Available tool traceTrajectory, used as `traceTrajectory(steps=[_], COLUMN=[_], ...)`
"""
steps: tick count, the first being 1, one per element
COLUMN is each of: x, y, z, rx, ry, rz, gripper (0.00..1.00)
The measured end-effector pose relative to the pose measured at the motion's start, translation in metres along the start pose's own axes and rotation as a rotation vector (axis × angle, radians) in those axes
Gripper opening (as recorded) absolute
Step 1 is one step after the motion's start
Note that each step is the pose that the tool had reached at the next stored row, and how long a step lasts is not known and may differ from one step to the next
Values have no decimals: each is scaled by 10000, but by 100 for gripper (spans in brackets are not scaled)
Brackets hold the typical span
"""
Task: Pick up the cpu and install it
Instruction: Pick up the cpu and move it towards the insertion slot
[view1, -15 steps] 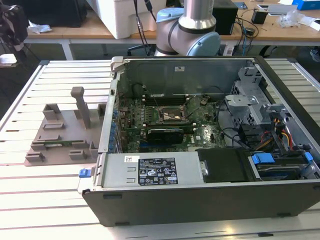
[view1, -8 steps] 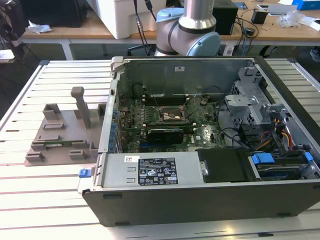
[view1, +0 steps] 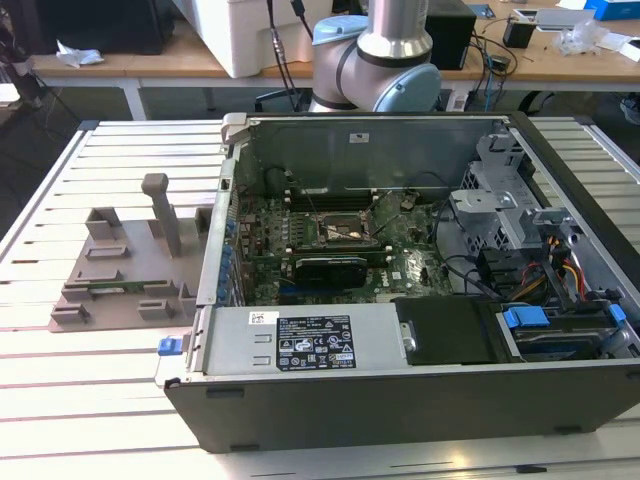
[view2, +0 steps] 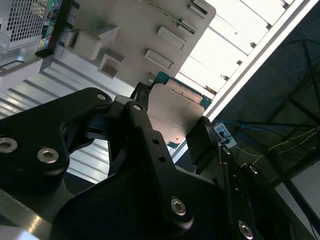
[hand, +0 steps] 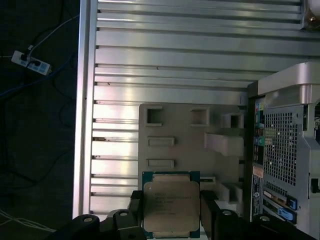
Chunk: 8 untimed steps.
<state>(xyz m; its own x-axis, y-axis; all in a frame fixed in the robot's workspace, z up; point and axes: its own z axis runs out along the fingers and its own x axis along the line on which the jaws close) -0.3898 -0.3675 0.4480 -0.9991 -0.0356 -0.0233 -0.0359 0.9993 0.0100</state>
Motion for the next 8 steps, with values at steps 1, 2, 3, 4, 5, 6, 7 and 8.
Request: traceTrajectory(steps=[1,2,3,4,5,6,7,8], x=[0,0,0,0,-6,-49,-120,-168], y=[0,0,0,0,-1,-2,-5,-6], z=[0,0,0,-1,-2,0,2,3], rx=[0,0,-1,0,0,-1,0,-1], ry=[0,0,0,1,3,2,2,1], rz=[0,0,0,0,-2,-1,-1,0], gripper=[54,54,54,54,54,54,54,54])
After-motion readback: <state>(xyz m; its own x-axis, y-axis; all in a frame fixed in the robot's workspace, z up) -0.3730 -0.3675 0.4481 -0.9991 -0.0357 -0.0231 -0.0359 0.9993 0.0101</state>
